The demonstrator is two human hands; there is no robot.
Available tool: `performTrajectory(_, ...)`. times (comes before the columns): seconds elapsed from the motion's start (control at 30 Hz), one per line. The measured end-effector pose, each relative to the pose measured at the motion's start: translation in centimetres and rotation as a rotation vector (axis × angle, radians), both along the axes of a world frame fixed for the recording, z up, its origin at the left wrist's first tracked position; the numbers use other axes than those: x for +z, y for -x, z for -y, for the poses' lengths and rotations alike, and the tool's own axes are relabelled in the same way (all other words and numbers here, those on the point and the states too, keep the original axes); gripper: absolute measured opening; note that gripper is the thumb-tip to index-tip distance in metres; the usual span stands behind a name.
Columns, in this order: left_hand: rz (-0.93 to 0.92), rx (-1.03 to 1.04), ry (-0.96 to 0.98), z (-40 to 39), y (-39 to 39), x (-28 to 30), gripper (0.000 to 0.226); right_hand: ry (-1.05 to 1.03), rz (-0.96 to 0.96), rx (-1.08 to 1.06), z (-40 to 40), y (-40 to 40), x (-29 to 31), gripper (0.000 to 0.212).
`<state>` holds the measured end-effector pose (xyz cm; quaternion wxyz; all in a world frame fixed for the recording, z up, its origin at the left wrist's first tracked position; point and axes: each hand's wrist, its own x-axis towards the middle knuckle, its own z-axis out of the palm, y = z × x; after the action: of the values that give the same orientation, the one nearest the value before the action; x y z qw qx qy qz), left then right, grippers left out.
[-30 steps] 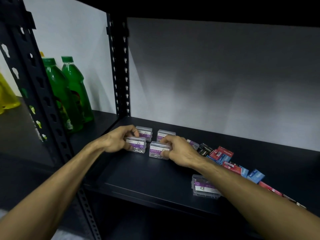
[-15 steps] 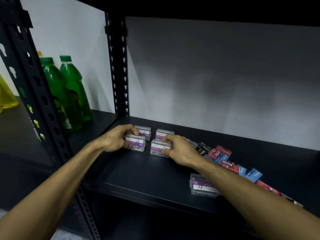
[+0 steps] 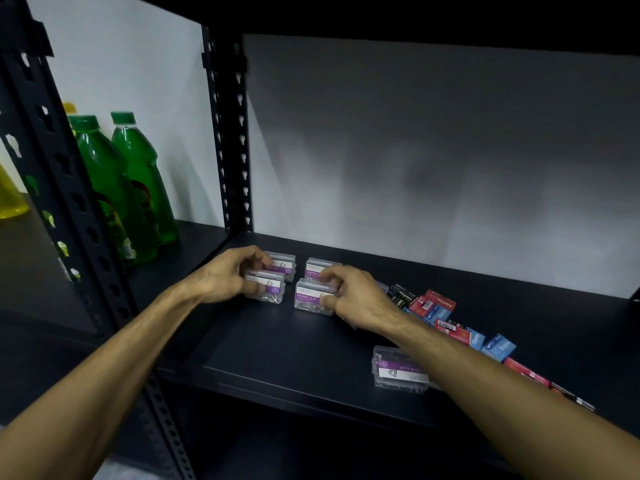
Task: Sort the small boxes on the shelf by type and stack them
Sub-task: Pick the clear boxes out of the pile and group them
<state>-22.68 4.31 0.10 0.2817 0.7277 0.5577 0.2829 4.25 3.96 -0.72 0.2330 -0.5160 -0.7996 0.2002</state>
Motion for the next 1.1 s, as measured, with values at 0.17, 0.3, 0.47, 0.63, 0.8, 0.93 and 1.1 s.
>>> performTrajectory(0.17,0.01,0.041,-0.091,0.2,-0.8,0.9,0.04,-0.027,-0.03,-0.006,0.1,-1.5,1.2,0.047)
performTrajectory(0.3,-0.044,0.044,-0.188,0.6,-2.4,2.5,0.043,-0.026,-0.048,-0.017,0.4,-2.9,2.1,0.044)
performTrajectory(0.47,0.011,-0.033,-0.229,1.3,-5.4,4.4,0.043,-0.022,-0.077,-0.073,0.7,-4.9,2.7,0.044)
performTrajectory(0.63,0.059,-0.101,-0.266,2.9,-9.1,5.0,0.041,-0.046,-0.089,-0.122,0.6,-7.5,3.1,0.036)
performTrajectory(0.8,0.092,-0.207,-0.195,5.0,-12.4,3.4,0.04,-0.028,-0.106,-0.156,0.3,-9.9,2.9,0.031)
performTrajectory(0.93,0.087,-0.261,-0.09,6.4,-14.1,0.9,0.042,0.002,-0.079,-0.146,-0.2,-10.6,2.4,0.033)
performTrajectory(1.1,0.015,-0.321,-0.031,7.0,-15.5,-1.6,0.051,0.062,-0.011,-0.048,-1.1,-10.2,1.6,0.038)
